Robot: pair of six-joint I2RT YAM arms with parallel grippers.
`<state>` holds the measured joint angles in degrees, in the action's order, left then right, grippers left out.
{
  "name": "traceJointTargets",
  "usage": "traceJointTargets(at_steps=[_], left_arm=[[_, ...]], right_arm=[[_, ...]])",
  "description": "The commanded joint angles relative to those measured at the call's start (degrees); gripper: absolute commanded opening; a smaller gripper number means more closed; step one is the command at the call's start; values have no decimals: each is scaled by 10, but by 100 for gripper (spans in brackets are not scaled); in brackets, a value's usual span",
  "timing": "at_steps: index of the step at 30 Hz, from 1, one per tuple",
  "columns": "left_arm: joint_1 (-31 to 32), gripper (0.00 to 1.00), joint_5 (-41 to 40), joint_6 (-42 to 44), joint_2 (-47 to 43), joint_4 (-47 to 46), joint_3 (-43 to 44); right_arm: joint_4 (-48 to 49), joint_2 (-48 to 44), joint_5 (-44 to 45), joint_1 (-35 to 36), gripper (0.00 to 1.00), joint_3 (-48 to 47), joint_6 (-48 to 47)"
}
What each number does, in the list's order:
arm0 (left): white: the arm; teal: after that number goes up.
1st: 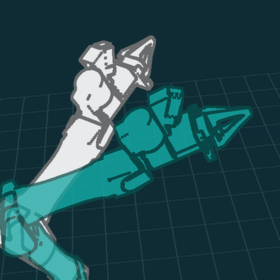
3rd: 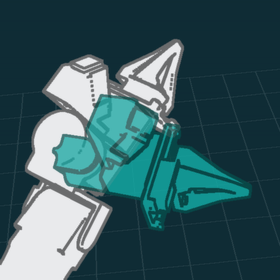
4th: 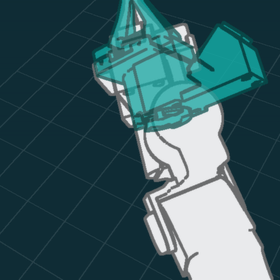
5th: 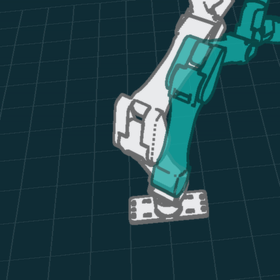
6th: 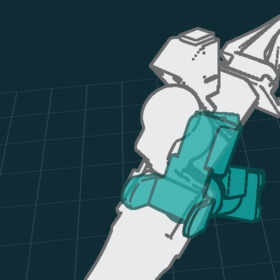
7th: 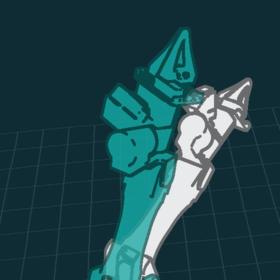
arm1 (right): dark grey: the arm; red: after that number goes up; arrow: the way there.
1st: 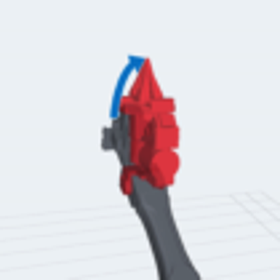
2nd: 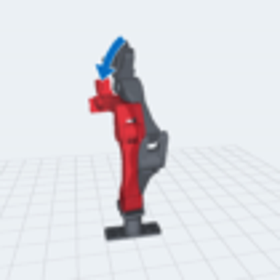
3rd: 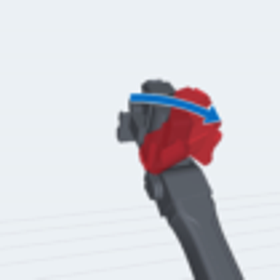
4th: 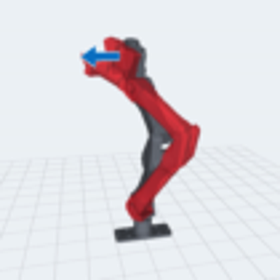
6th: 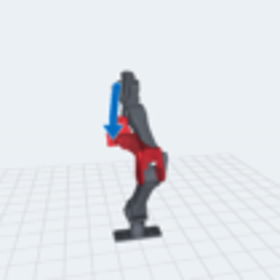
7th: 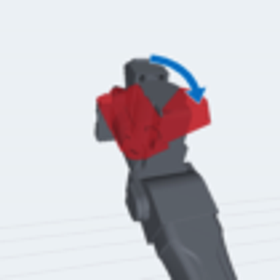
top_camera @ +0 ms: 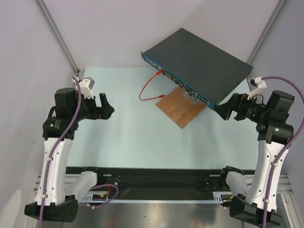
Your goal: Insert the plug into the switch port
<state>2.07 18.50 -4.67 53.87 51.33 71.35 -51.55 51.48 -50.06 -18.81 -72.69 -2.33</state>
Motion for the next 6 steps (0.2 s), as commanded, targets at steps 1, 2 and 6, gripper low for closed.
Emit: traceJointTargets(at_steps=[1,2,6], left_arm=[[-8,100,-22,18,-25,5,-9],[-8,100,-24,19,-31,10,-9],[-13,100,-23,24,-39,13,-4]], right_arm=[[-28,-7,39,4,100,5,-34],[-28,-7,39,5,100,4,-34],[-23,-10,34,7,100,-6,-24]])
